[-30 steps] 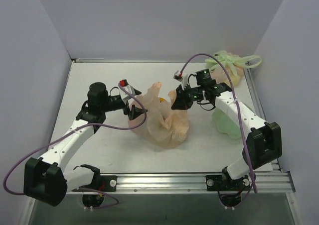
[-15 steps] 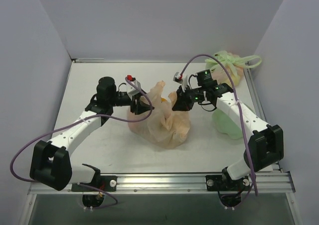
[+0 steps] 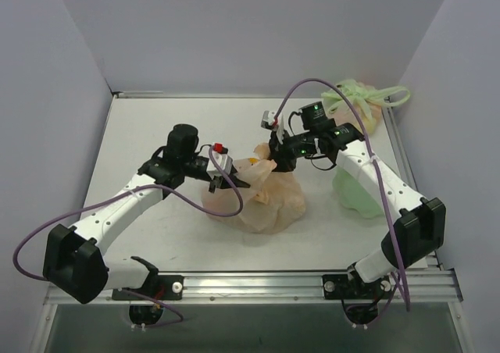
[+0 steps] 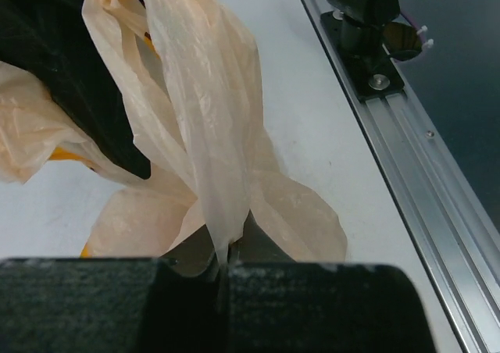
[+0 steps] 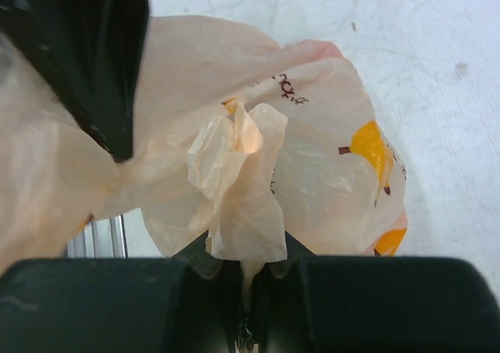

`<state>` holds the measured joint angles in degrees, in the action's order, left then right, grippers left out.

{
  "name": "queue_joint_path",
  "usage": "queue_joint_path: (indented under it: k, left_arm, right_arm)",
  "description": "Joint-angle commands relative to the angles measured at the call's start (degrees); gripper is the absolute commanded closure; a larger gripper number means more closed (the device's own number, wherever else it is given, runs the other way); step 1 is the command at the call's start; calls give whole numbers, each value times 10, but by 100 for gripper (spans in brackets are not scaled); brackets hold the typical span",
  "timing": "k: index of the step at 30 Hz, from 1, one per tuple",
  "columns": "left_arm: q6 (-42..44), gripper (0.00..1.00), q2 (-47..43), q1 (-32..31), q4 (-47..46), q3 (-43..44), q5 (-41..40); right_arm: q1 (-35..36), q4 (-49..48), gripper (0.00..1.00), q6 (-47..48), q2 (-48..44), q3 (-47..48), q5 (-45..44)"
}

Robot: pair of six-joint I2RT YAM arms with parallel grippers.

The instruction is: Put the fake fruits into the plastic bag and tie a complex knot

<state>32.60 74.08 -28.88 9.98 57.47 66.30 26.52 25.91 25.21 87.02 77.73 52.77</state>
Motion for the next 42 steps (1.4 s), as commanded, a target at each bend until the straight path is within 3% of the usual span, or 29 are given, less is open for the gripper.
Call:
queue_joint_path:
  k: [1, 3, 6, 7, 10, 12, 19, 21, 22, 26, 34, 42]
  left_arm:
    - [83, 100, 13, -14, 58, 35, 14]
    - [77, 100, 26, -14, 51, 40, 9]
    - [82, 100, 34, -13, 35, 39, -3]
    - [75, 100, 38, -13, 29, 40, -4]
    - [75, 100, 50, -11, 34, 46, -4]
    - [69, 100, 58, -11, 29, 47, -7]
    - [16, 100, 77, -3, 11, 65, 2]
    - [15, 100, 76, 8, 14, 73, 3]
    - [18, 100, 76, 9, 18, 74, 5]
    - [15, 100, 82, 8, 22, 84, 3]
    - [-23, 100, 110, -26, 22, 123, -25]
    - [-18, 100, 126, -38, 43, 133, -52]
  right_arm:
    - [29, 82, 100, 85, -3, 30, 34]
    - [41, 99, 99, 123, -8, 26, 31]
    - [42, 120, 74, 147, -19, 10, 31]
    - [42, 127, 56, 161, -25, 7, 30]
    - [42, 136, 30, 185, -36, -7, 28]
    - [42, 140, 22, 191, -41, -12, 25]
    - [25, 145, 18, 191, -55, -14, 36]
    - [6, 143, 1, 182, -62, -19, 49]
    - [0, 143, 0, 181, -63, -20, 54]
    - [-13, 137, 0, 186, -72, -27, 75]
    - [-5, 31, 0, 48, -62, -28, 90]
    - [4, 9, 0, 19, -59, -26, 92]
